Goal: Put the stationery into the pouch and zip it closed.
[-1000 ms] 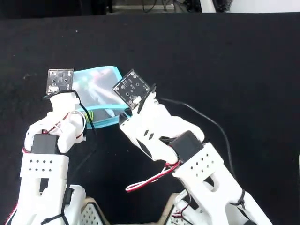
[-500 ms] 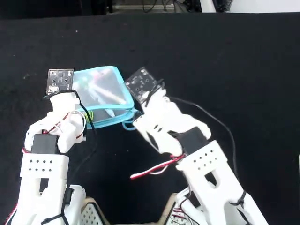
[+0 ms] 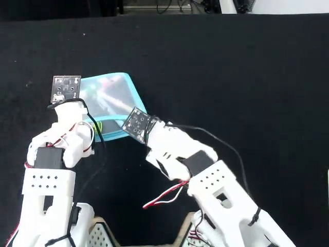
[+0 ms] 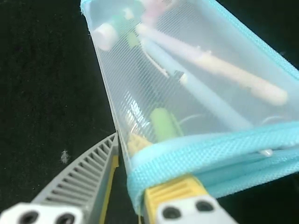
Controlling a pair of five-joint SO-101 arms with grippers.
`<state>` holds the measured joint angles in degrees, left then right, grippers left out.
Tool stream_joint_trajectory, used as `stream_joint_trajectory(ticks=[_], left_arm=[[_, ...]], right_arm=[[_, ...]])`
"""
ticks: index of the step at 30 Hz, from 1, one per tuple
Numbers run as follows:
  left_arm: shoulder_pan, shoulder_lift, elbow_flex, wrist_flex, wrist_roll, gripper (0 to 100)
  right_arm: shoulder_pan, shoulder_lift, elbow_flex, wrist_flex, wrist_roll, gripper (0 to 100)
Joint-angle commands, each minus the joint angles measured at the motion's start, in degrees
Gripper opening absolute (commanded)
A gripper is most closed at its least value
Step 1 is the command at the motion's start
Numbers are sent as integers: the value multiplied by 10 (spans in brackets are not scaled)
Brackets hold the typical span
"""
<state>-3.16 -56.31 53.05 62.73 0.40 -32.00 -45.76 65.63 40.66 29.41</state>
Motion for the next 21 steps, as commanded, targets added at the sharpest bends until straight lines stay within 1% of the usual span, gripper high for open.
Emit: stream_joint_trajectory(ticks=[1,3,6,9,11,13,14,15,17,19,21], left_arm=[[0,0,-7,6,4,30],[0,0,-7,6,4,30],[0,0,-7,6,4,30],[0,0,-7,6,4,30],[0,0,-7,6,4,30],[0,0,-7,6,4,30],[0,0,-7,6,4,30],[0,0,-7,6,4,30],[0,0,-10,6,4,30],[0,0,-18,6,4,30],[0,0,-34,7,4,30]], right_arm=[[-7,-1,32,-106,6,266],[-7,-3,47,-132,4,266],[-7,-5,43,-135,-40,266],[-7,-5,35,-134,-59,245],[-7,-5,34,-134,-57,155],[-7,-5,34,-135,-59,14],[-7,-5,34,-135,-60,10],[-7,-5,34,-134,-62,38],[-6,-7,32,-134,-60,6],[2,-19,26,-127,-61,11],[15,-51,7,-91,-62,10]])
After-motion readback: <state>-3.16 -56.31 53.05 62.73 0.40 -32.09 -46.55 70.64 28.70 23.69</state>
